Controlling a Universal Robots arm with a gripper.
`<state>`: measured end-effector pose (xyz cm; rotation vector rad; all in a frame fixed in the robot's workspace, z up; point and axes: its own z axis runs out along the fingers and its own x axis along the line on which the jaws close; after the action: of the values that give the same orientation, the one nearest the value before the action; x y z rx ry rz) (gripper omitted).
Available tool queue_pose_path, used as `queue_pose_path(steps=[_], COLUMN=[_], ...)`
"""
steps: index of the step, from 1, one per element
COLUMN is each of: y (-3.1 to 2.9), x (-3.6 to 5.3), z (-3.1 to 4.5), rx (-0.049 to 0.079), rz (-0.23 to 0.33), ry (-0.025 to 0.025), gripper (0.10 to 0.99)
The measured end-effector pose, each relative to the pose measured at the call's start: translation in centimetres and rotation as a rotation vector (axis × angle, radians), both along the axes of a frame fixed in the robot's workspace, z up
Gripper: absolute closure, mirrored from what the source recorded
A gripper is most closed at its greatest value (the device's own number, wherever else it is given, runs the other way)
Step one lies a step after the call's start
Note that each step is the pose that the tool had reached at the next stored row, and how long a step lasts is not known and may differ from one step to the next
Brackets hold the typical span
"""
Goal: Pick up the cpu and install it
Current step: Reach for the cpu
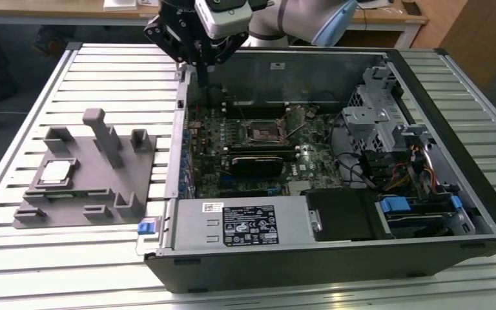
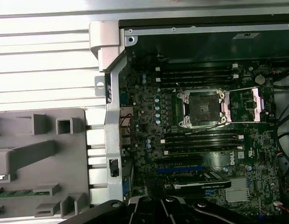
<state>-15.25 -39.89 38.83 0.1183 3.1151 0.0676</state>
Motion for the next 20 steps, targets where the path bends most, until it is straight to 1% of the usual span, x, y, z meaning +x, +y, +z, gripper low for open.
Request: queue_pose_path(steps=[20], y=[0.00], x=[-1.12], z=[-0.05], rx=[0.000], rz=[0.000], ry=[0.0000], gripper=[0.980])
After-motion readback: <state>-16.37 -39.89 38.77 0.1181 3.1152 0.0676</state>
